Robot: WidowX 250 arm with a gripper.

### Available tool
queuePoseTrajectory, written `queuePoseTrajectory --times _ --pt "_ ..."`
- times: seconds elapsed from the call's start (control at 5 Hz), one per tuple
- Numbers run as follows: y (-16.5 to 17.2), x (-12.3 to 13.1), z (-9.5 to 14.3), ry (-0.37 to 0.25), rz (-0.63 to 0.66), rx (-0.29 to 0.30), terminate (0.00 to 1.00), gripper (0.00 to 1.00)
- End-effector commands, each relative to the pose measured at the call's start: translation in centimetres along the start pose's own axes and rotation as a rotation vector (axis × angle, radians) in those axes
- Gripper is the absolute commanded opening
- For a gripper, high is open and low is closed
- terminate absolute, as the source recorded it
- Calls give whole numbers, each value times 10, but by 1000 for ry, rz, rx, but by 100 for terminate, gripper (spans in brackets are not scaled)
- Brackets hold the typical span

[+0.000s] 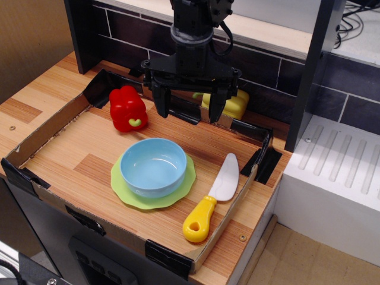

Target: Take bowl off plate

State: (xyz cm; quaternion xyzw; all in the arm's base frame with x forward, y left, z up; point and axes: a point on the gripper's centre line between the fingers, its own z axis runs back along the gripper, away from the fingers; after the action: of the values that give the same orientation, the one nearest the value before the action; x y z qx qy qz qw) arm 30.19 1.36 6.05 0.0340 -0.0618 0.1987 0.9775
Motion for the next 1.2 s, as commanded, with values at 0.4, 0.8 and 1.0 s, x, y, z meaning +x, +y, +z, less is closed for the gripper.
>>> queuePoseTrajectory --times 0.4,0.8,1.0 --pt "-3 -17 5 46 430 -75 0 100" --pt "-4 -18 -13 -32 553 -50 0 100" --pt "-3 -26 -22 -45 591 -50 0 100"
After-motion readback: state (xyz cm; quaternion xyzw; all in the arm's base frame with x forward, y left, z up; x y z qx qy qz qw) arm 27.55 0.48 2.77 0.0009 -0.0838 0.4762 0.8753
